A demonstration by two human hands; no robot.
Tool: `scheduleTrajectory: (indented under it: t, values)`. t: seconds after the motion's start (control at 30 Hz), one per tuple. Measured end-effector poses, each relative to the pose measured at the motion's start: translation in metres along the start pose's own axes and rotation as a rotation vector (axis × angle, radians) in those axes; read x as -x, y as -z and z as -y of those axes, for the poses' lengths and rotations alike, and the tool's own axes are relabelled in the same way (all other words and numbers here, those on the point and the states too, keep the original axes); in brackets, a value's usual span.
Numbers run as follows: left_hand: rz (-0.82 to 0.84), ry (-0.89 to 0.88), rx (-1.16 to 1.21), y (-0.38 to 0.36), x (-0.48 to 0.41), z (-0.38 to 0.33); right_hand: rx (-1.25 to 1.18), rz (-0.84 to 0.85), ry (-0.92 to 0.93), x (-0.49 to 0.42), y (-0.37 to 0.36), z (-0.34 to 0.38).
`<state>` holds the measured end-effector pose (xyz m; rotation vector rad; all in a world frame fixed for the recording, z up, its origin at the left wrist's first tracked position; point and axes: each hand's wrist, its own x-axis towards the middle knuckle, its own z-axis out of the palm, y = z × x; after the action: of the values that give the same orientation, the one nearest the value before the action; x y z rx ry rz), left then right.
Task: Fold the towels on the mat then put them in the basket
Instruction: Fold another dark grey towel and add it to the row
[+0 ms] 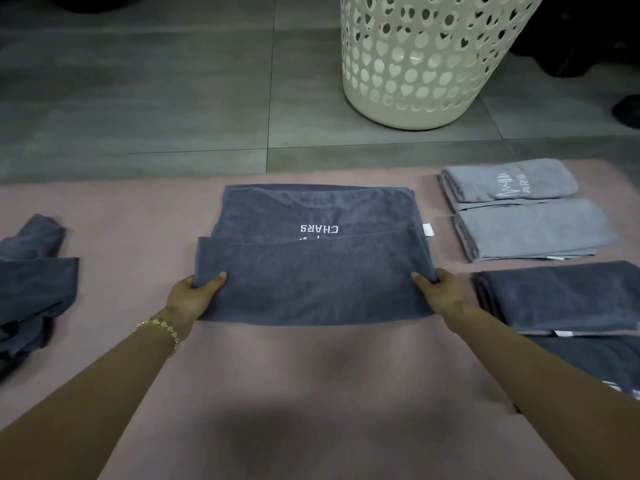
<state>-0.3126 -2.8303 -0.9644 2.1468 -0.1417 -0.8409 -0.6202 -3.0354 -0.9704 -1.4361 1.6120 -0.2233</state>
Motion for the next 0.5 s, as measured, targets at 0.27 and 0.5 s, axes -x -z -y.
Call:
scheduleTrajectory:
  t: [0.27, 0.5]
  values:
    - [0.199, 0.109, -0.071, 0.058, 0.076, 0.058, 0.03, 0.125, 0.204, 0.091, 0.029, -0.07]
    - [0.315, 0.151, -0.303, 0.07, 0.117, 0.118, 0.109, 0.195, 0.159, 0.136, 0.032, -0.128]
